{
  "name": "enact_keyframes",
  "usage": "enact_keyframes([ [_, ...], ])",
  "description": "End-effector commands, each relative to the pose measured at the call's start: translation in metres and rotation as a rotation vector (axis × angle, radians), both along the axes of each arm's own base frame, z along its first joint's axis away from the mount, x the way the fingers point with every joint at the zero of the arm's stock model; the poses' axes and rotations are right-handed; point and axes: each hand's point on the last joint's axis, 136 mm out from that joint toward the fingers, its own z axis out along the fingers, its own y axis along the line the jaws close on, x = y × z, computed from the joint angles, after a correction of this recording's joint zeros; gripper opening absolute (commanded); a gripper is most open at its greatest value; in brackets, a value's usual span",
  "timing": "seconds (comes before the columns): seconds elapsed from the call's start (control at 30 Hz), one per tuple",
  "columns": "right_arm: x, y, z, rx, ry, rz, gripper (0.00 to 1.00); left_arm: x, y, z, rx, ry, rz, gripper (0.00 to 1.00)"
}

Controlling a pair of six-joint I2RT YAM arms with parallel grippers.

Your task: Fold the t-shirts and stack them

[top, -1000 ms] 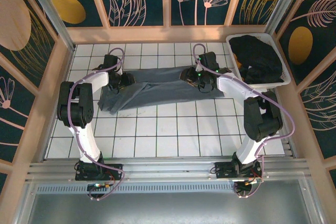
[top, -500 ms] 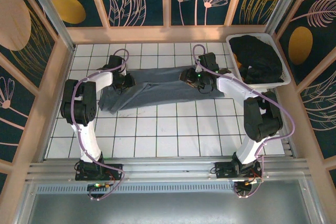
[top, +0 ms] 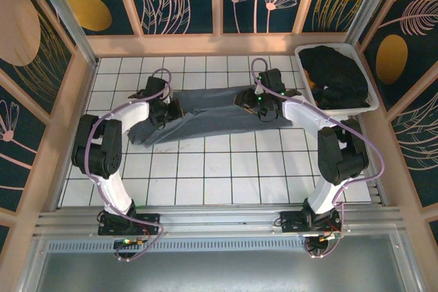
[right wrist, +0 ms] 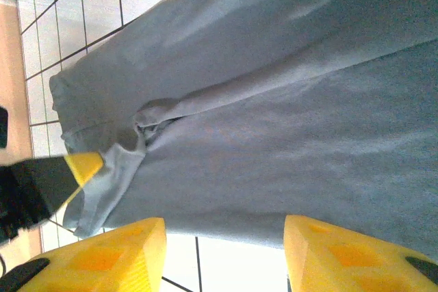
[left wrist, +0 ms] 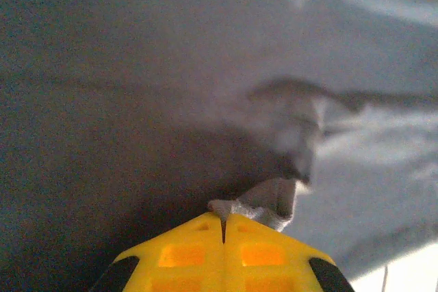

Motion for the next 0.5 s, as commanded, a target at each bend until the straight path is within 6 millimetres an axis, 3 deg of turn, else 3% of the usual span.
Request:
enact_keyframes([
  [0.0,-0.001,0.003,0.005,0.012,-0.015,0.002,0.50,-0.028,-0.014,-0.002,-0.076,0.085,0.066,0.00],
  [0.1,-0.001,0.004,0.003,0.011,-0.007,0.004,0.50,-0.042,-0.019,-0.011,-0.081,0.141,0.106,0.00],
  [0.2,0.000,0.005,0.000,0.013,-0.001,0.004,0.50,-0.047,-0.025,-0.017,-0.087,0.169,0.110,0.17],
  [0.33,0.000,0.004,-0.003,0.006,0.005,0.001,0.50,-0.053,-0.046,-0.006,-0.188,0.205,0.088,0.22],
  [0.47,0.000,0.002,-0.006,0.000,0.010,-0.006,0.49,-0.056,-0.050,0.010,-0.227,0.206,0.081,0.29],
])
